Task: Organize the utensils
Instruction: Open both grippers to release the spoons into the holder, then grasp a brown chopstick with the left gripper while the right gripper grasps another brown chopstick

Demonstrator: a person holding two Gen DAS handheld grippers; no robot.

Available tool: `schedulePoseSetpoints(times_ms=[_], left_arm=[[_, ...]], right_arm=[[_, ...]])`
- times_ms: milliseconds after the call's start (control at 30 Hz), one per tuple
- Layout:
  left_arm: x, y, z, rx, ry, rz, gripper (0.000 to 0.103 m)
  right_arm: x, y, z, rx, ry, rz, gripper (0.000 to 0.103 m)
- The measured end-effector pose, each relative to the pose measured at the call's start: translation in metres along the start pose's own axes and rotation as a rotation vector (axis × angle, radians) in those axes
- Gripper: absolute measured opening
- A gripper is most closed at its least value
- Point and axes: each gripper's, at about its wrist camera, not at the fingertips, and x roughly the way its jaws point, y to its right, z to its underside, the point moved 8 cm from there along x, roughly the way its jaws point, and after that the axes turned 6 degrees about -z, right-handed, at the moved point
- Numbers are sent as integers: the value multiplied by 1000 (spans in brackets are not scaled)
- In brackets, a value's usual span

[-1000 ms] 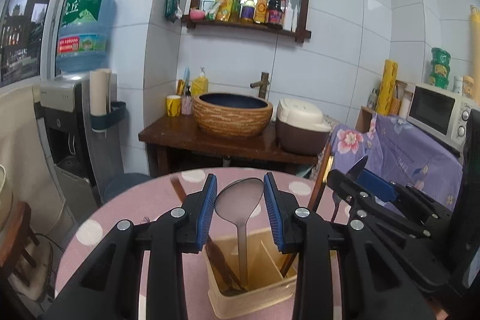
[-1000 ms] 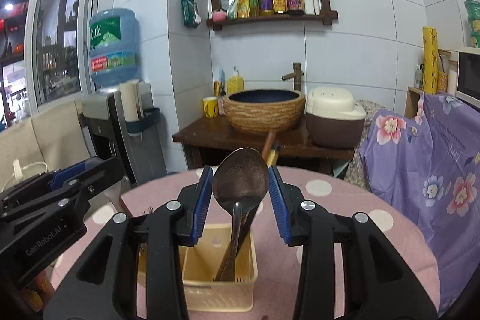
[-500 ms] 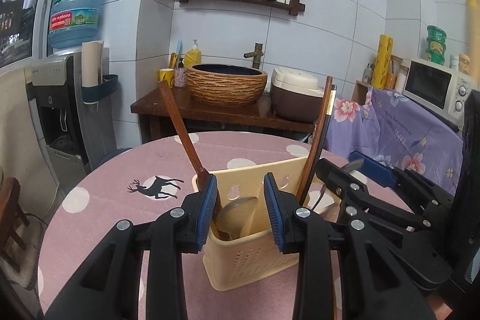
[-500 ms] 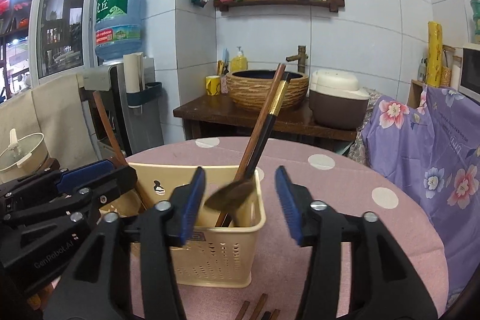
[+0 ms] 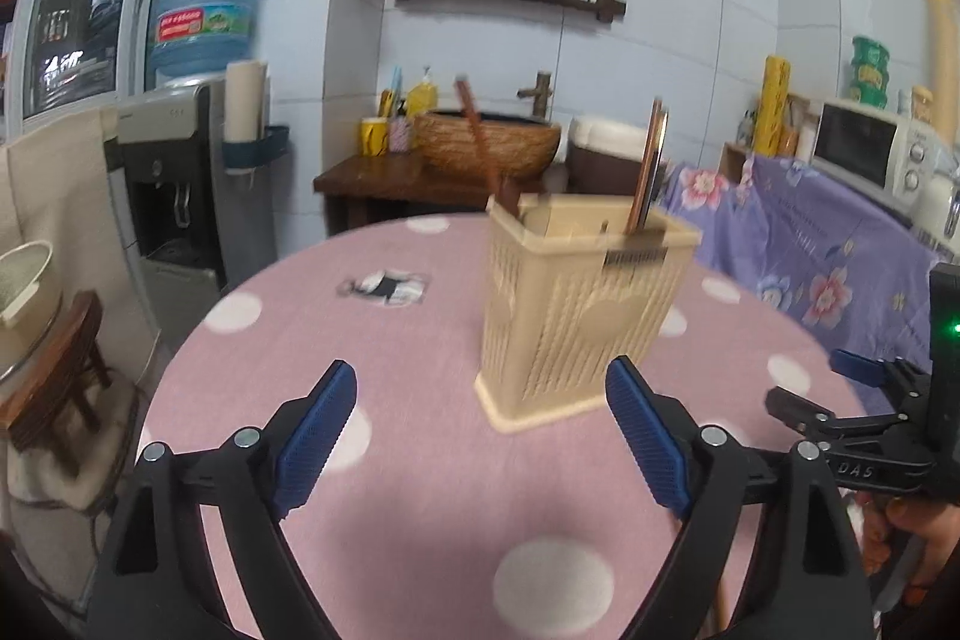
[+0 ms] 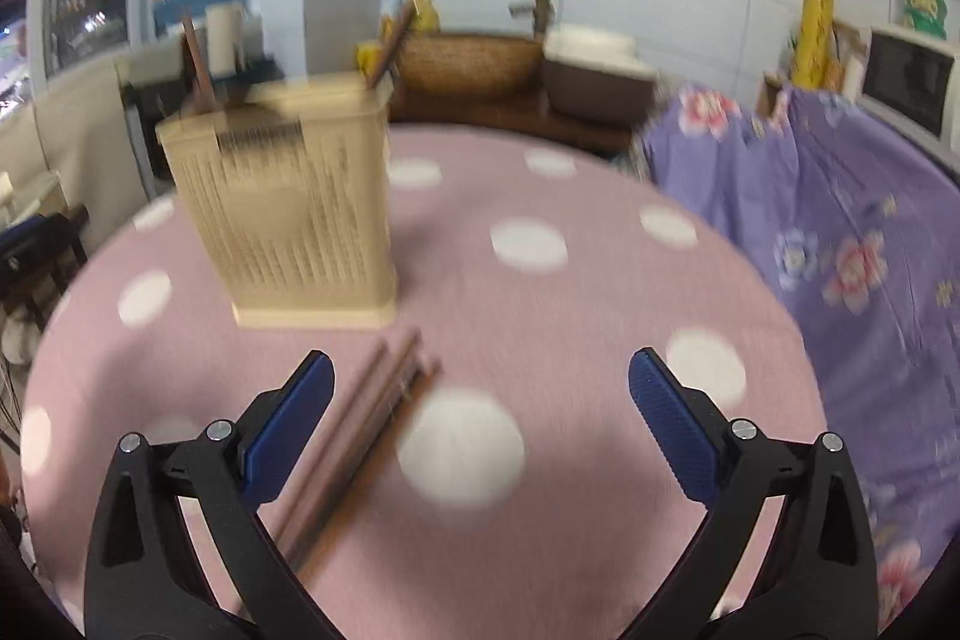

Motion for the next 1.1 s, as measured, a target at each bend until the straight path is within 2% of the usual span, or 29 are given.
schedulePoseSetpoints(times_ms=[67,200,300,367,400,500,533,567,633,767,900,967,1100], left_arm=[[2,-3,20,6,-47,-12,84],[3,-7,54,-19,-122,-22,84],[2,-8,69,-28,-151,-27,84],[0,-7,74,-31,-162,-22,84],[-1,-6,77,-31,-165,-19,84],[-5,-1,82,-24,-172,-11,84],[-5,2,83,-20,-175,-5,84],[-6,3,84,-16,-177,-2,84],[-6,9,87,-2,-184,7,84],[0,26,95,25,-215,36,84],[6,58,99,73,-252,117,84],[11,75,102,101,-282,148,79],[21,99,111,175,-322,146,76]], right_arm=[[3,1,31,26,-72,-12,97],[5,-15,70,34,-151,-47,97],[6,-35,84,-20,-181,-54,97],[8,-43,91,-71,-199,-28,97],[5,-43,91,-83,-180,-12,97],[2,-31,94,-70,-202,1,97],[1,-23,95,-73,-219,47,97],[-2,-11,97,-84,-218,112,97],[-12,5,101,-48,-205,146,97],[-27,22,104,88,-167,72,97],[-33,18,104,107,-120,51,97],[-33,19,102,126,-114,38,97],[-36,22,105,147,-118,34,97]])
